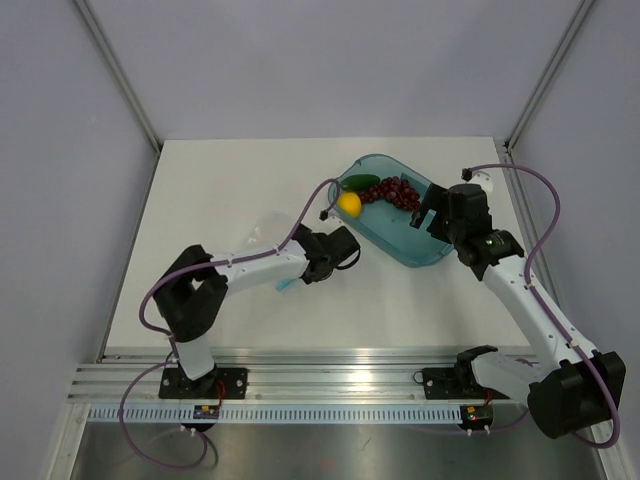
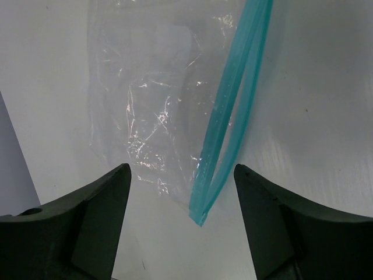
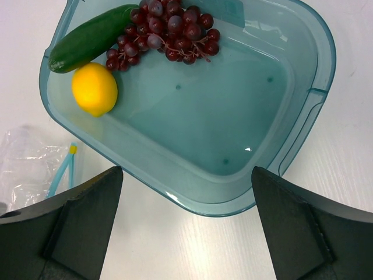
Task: Place the food in the zip-top bag and seal the zipper
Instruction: Open the zipper of the food storage bag at the center of the board.
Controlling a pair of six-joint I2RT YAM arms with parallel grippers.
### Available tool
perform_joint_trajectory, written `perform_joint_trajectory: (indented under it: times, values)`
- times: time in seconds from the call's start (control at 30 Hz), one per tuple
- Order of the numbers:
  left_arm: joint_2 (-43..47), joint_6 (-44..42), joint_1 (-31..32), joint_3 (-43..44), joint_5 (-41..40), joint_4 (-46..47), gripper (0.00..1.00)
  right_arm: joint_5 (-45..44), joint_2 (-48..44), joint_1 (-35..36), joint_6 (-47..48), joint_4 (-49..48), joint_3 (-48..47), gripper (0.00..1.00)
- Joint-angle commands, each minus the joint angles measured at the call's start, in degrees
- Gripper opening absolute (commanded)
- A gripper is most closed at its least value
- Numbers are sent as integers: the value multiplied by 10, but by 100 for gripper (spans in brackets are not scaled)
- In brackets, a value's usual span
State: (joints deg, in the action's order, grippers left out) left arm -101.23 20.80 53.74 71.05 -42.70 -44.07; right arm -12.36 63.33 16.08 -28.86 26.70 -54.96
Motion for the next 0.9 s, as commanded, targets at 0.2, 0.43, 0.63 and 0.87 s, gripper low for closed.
perform_joint_trajectory:
  times: [0.2, 0.43, 0.63, 0.87]
  values:
    - [-61, -29, -3, 34, -83, 36, 58, 2, -25, 0, -6, -13, 6, 99]
    - [-78, -40, -25, 44, -73, 51, 0, 17, -27, 0, -3, -13, 10, 100]
    - [-6, -23, -51, 56, 32, 35, 0, 108, -22, 0, 11, -39, 28, 99]
    - [68, -2, -82, 95, 145, 0, 0, 159, 31, 46, -22, -76, 17, 99]
